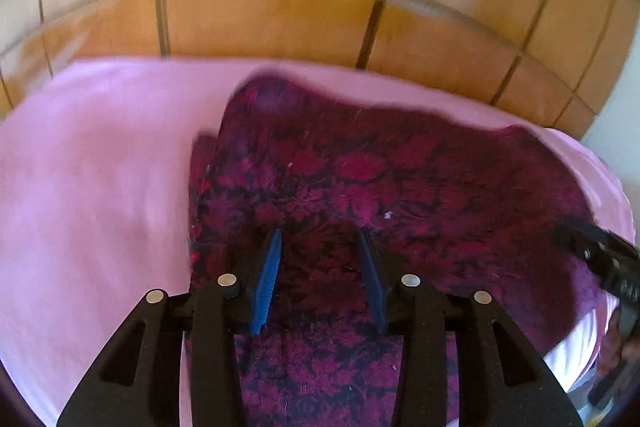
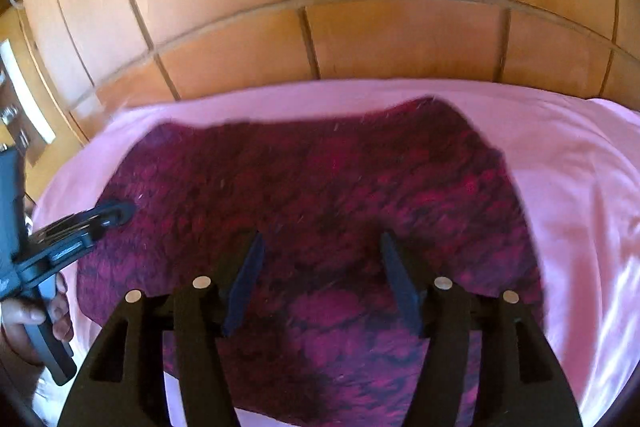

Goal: Fold small clothes

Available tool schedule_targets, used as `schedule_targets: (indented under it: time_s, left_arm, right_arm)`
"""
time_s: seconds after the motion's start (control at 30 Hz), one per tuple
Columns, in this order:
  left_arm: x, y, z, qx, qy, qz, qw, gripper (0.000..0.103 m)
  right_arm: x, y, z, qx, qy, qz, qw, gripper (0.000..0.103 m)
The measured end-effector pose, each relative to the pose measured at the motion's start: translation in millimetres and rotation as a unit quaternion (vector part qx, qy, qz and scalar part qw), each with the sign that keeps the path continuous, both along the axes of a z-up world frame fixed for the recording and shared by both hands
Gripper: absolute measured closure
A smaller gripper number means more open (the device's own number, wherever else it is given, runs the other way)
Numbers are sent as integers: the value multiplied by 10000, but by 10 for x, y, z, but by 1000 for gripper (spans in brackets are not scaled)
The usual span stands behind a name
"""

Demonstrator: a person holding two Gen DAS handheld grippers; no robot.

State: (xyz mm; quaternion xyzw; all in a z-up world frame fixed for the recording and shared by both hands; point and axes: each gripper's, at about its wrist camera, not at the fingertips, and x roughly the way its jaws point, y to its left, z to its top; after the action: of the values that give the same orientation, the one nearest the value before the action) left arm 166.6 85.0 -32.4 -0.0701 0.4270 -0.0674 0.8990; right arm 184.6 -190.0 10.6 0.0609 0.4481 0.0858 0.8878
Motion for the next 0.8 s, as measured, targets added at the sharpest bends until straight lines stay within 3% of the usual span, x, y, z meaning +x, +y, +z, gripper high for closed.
schedule_targets:
  time_s: [0.1,0.23,0.33,0.5,0.63,0.8]
  left_arm:
    - [22,49,13,-201,29,190,9996,65]
    - [-203,-41,203,99,-177,243,9995,65]
    - [-448,-14,303,188,-419,366,9983,52]
    - [-745,103,405,320,-664,511,9960,52]
    - [-904,229,385,237,-638,594,9959,52]
    - [-993,354,305,124,-548,608,9966,52]
  right_arm:
    - [104,41,-184,-61,213,-119,9997,42]
    - [102,32,-224,1,166,-153,9997,42]
    - [61,-3,-232,46,97,-114,9999,41]
    - [-60,-98,-205,243,59,-174,9995,40]
    - [-160,-120,-151,298,29,-173,9994,33]
    - [-156,-54,-154,181,15,-205,9996,32]
